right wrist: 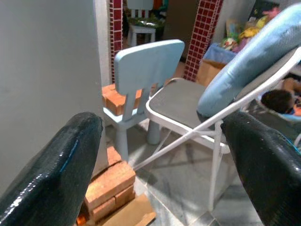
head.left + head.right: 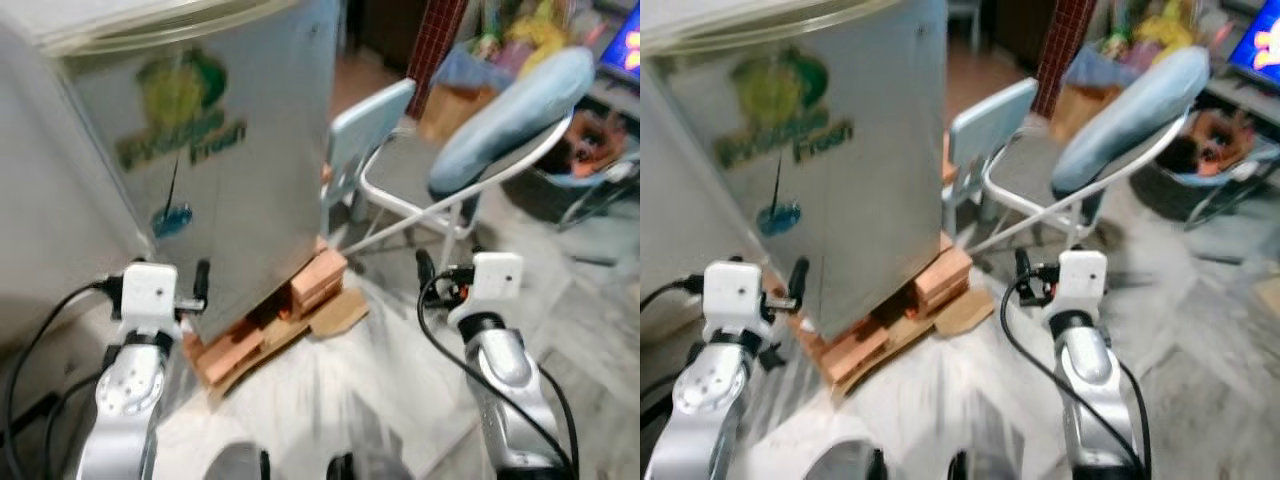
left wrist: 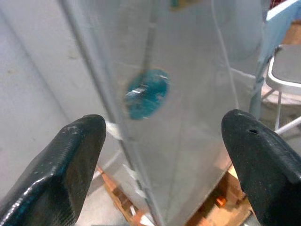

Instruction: Restocking fridge

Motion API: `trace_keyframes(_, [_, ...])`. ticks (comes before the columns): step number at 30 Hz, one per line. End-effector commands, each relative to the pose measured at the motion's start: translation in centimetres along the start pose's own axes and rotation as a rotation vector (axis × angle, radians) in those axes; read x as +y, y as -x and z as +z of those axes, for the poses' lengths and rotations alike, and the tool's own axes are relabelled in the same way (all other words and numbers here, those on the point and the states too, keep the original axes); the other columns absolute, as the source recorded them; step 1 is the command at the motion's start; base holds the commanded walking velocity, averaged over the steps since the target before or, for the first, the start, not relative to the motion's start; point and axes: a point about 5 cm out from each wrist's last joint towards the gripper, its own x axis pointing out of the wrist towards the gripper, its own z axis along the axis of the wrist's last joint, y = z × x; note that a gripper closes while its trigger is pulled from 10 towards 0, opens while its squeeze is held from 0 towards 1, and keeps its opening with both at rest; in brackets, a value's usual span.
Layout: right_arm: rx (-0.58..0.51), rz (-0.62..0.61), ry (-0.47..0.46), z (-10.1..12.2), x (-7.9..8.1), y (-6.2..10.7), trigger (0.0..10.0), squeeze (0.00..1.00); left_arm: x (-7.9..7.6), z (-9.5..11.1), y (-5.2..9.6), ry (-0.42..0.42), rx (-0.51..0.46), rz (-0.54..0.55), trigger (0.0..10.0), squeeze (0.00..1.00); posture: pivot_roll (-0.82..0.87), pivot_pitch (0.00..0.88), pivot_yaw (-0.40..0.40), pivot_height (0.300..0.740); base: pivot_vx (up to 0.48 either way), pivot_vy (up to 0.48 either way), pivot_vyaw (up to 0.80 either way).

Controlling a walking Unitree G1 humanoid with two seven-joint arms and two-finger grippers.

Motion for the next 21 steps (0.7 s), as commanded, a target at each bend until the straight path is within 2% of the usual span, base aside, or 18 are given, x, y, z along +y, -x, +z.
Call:
trace_keyframes(1, [-0.022, 0.015, -0.010, 0.52, 0.42, -0.20, 10.0, 0.00, 0.62, -0.01, -0.02, -0.018, 0.001, 0.023, 10.0, 0.00, 0.06, 0.081, -0.072, 0.740, 0.000, 0.480, 0.00])
trace_keyframes(6, [-0.020, 0.011, -0.009, 0.44, 0.30, -0.22, 10.0, 0.00, 0.60, 0.13, -0.05, -0.023, -0.009, 0.029, 10.0, 0.00, 0.05, 0.082, -0.074, 0.740, 0.000, 0.435, 0.00])
trace_keyframes(13, [-0.010, 0.004, -0.025, 0.09, 0.44, -0.06, 10.0, 0.00, 0.86, -0.20, -0.17, -0.033, -0.009, 0.044, 10.0, 0.00, 0.06, 0.087, -0.080, 0.740, 0.000, 0.000, 0.00])
trace_keyframes(21, [-0.017, 0.009, -0.025, 0.33, 0.68, -0.36, 10.0, 0.00, 0.61, 0.32, -0.58, -0.026, -0.029, 0.043, 10.0, 0.00, 0.06, 0.087, -0.080, 0.740, 0.000, 0.000, 0.00])
